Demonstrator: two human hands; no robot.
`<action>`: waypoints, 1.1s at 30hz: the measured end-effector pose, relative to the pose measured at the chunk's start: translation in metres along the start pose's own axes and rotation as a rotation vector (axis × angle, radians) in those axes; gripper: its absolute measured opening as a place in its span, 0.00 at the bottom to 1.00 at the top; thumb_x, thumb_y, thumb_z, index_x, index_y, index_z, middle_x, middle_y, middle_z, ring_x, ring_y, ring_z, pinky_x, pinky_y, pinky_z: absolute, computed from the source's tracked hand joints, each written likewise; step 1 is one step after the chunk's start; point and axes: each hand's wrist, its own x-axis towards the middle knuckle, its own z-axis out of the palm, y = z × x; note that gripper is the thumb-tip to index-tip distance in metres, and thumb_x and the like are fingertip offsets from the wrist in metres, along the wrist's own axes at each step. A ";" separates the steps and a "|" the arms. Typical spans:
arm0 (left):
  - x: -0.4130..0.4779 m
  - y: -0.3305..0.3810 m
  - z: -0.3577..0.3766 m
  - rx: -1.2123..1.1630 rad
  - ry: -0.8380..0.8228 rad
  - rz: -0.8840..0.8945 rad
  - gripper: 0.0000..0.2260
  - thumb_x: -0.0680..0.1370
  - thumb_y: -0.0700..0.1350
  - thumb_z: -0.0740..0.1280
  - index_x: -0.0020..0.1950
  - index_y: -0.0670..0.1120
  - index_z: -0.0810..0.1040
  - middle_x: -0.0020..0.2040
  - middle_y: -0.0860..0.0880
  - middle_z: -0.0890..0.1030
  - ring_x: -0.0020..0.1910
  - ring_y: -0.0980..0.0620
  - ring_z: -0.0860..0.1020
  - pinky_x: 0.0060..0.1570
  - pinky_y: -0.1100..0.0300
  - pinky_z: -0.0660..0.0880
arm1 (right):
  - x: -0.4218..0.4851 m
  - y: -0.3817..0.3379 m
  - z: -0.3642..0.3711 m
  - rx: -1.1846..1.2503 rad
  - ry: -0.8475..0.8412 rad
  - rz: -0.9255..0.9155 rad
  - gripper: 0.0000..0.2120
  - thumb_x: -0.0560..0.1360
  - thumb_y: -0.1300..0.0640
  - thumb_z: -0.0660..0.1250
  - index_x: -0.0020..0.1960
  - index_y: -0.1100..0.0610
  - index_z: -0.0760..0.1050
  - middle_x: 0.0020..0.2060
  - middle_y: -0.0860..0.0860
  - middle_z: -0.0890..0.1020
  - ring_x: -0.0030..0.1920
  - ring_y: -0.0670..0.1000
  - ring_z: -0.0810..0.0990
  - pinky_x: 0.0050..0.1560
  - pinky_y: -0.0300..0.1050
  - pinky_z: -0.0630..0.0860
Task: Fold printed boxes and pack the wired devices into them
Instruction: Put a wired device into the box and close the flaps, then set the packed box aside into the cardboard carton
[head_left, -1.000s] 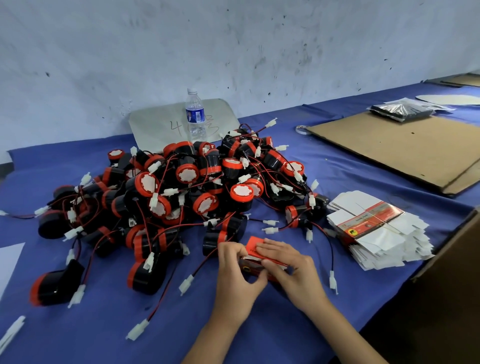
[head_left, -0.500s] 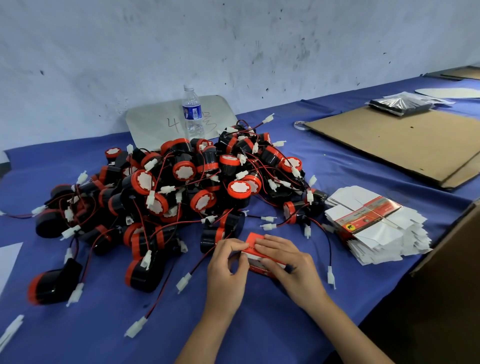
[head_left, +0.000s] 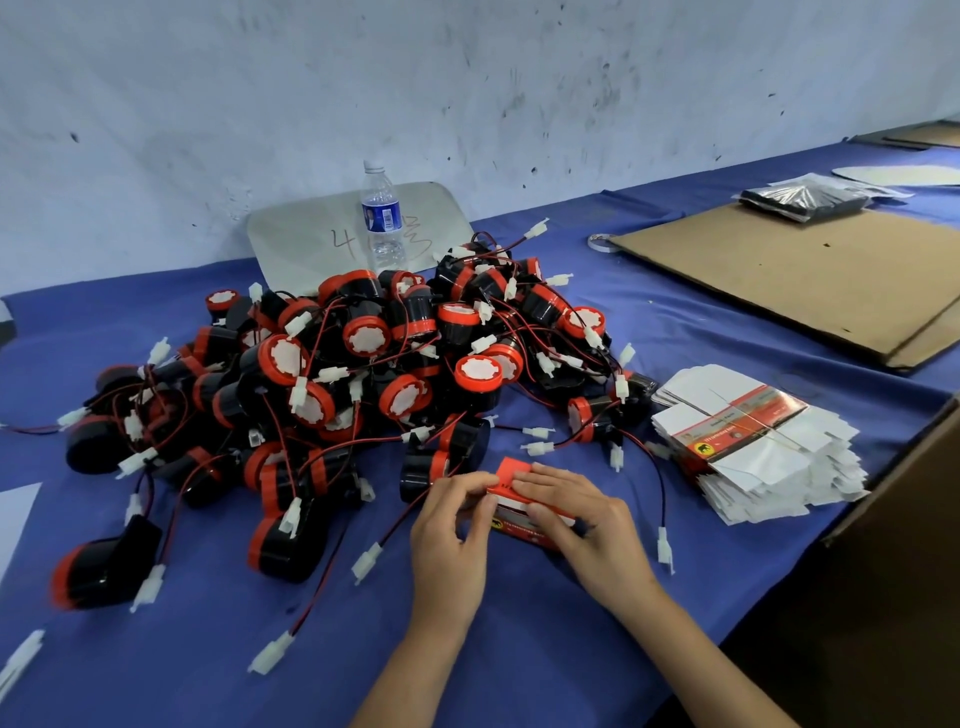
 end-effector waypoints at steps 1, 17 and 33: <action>0.000 -0.001 0.000 0.023 0.002 0.009 0.10 0.79 0.38 0.67 0.52 0.53 0.80 0.49 0.58 0.78 0.51 0.53 0.79 0.49 0.61 0.76 | 0.000 0.000 -0.001 -0.001 -0.006 -0.002 0.13 0.74 0.54 0.68 0.57 0.53 0.82 0.55 0.41 0.82 0.64 0.38 0.74 0.65 0.43 0.73; 0.000 -0.005 -0.002 0.120 -0.005 0.083 0.16 0.75 0.27 0.64 0.47 0.47 0.81 0.49 0.58 0.79 0.51 0.61 0.77 0.46 0.72 0.73 | -0.001 0.000 -0.025 -0.413 -0.342 -0.142 0.19 0.82 0.47 0.55 0.73 0.43 0.66 0.73 0.37 0.64 0.77 0.44 0.49 0.73 0.52 0.63; -0.002 -0.006 -0.002 0.221 -0.335 0.153 0.36 0.74 0.39 0.72 0.72 0.65 0.60 0.72 0.65 0.58 0.69 0.69 0.61 0.59 0.74 0.68 | -0.002 -0.020 -0.029 -0.054 -0.215 0.166 0.17 0.80 0.50 0.63 0.68 0.43 0.71 0.67 0.42 0.74 0.63 0.45 0.74 0.63 0.41 0.71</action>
